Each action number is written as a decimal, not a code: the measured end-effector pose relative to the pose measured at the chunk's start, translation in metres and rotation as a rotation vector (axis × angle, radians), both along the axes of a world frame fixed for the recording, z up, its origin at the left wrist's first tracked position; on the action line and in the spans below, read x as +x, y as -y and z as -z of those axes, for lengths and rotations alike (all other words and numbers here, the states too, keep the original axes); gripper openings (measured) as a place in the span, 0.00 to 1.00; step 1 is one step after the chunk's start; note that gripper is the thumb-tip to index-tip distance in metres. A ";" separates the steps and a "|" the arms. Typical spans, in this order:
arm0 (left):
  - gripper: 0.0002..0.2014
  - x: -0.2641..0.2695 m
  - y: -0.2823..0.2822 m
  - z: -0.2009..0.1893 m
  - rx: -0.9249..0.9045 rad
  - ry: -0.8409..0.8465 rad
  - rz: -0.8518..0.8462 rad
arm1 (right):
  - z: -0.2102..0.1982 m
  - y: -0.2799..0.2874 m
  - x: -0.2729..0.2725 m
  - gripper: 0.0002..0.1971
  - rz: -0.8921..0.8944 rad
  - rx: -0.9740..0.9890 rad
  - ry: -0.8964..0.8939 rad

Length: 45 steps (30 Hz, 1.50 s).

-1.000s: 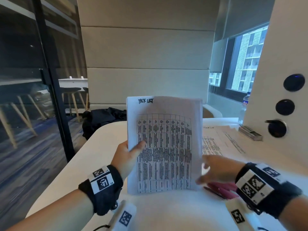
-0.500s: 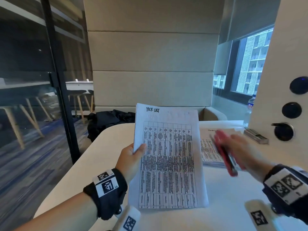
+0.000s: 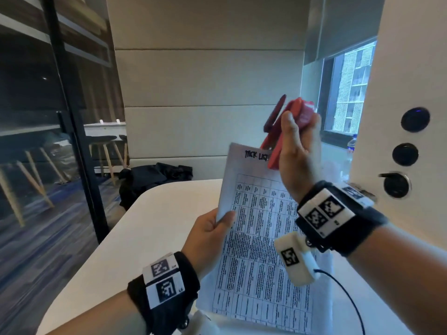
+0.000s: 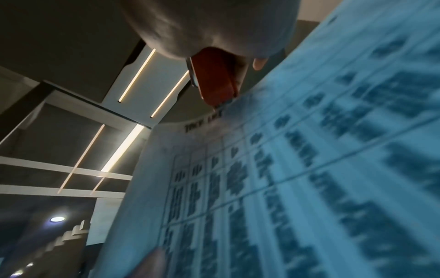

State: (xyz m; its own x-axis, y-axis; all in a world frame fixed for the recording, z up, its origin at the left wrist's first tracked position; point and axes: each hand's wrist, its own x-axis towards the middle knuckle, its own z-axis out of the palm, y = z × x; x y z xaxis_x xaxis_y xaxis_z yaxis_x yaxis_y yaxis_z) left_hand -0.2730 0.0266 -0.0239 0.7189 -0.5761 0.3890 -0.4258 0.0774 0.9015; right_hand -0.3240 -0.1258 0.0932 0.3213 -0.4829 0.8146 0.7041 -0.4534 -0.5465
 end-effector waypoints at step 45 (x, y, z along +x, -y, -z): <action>0.13 0.110 -0.037 -0.011 0.069 -0.404 -0.453 | 0.089 0.048 -0.042 0.19 0.333 -0.421 -1.585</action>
State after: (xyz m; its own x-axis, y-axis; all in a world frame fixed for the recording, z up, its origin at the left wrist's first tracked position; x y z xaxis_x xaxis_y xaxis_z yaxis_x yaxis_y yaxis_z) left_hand -0.1634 0.0637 -0.0126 0.9813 -0.1922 0.0072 -0.0260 -0.0955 0.9951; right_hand -0.3661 -0.1742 0.0046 0.8333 -0.5415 -0.1114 -0.5386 -0.7497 -0.3846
